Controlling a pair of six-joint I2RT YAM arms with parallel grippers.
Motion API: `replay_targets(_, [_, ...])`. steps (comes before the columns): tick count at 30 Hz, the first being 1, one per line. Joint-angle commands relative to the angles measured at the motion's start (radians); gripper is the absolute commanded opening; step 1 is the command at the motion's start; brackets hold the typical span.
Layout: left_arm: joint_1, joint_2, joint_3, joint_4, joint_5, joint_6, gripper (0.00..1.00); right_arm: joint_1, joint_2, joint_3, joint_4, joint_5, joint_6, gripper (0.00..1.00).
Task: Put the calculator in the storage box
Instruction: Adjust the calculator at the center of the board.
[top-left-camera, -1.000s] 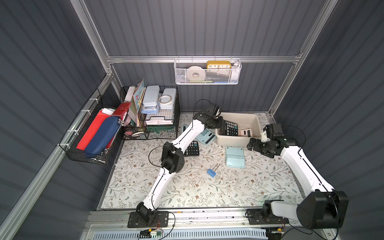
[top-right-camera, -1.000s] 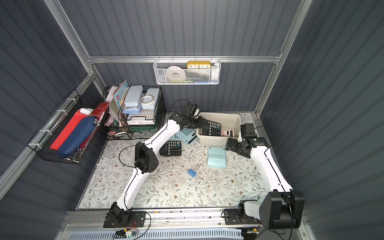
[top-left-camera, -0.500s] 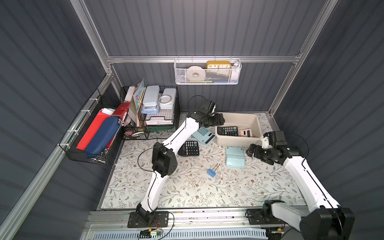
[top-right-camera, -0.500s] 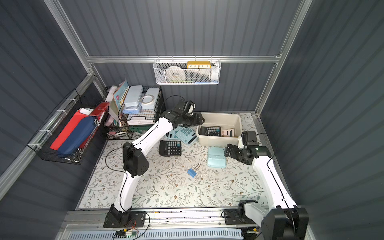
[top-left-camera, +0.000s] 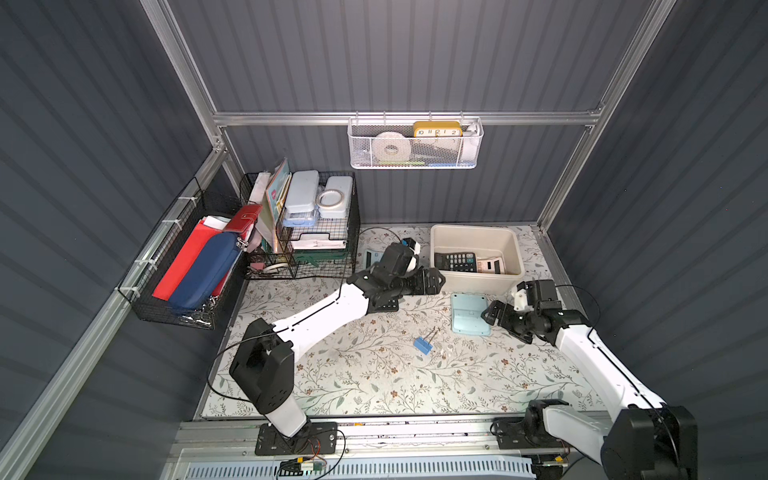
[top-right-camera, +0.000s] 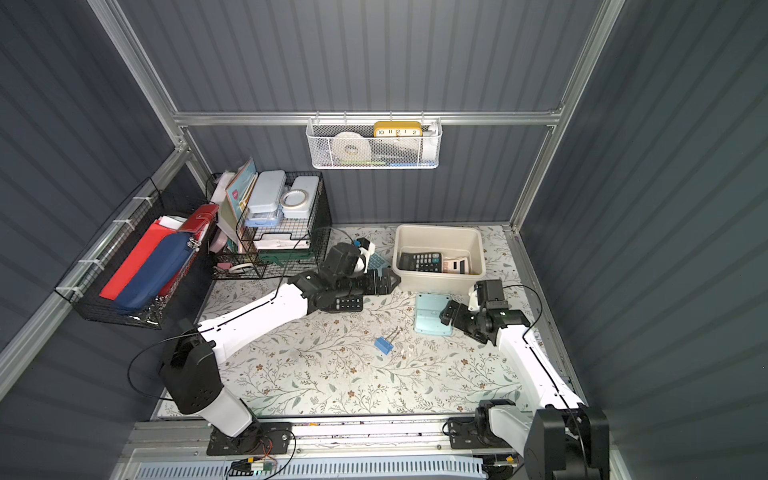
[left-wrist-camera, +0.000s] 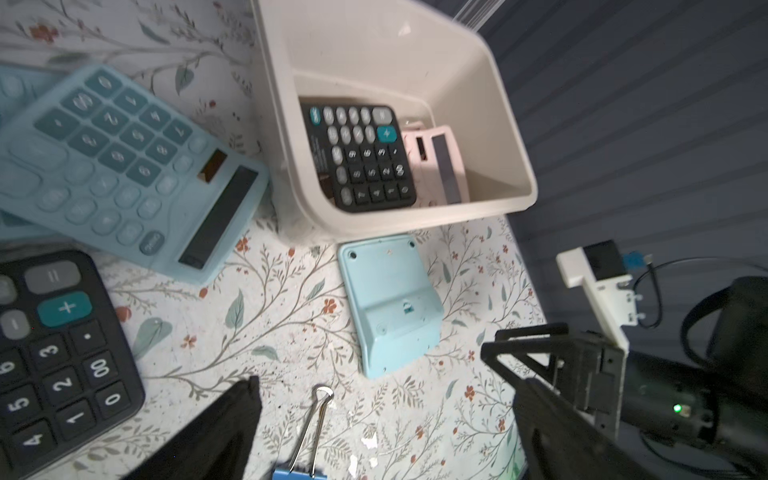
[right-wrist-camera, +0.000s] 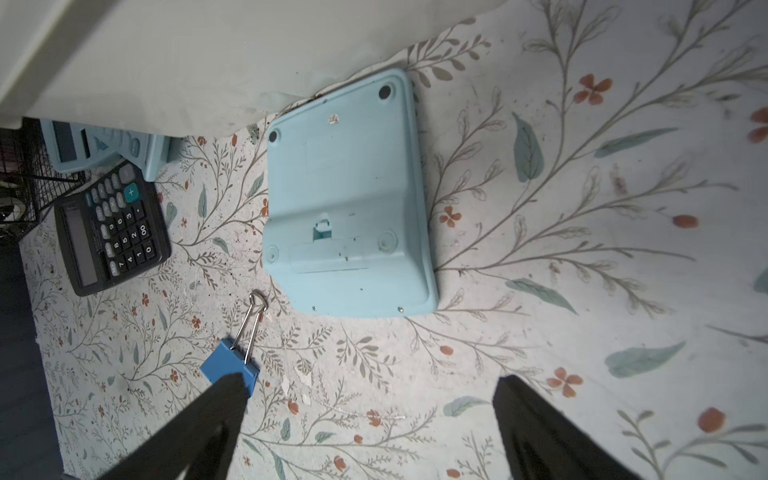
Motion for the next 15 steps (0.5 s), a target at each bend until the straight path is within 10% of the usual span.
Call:
replay_targets(1, [-0.023,0.018,-0.083,0.186,0.042,-0.042,0.99,0.006,0.039,-0.033,0.148,0.007,0.029,0.98])
replay_targets(15, [-0.101,0.283,-0.133,0.42,0.089,-0.089,0.88,0.023,0.241,-0.047,0.324,-0.015,0.032,0.97])
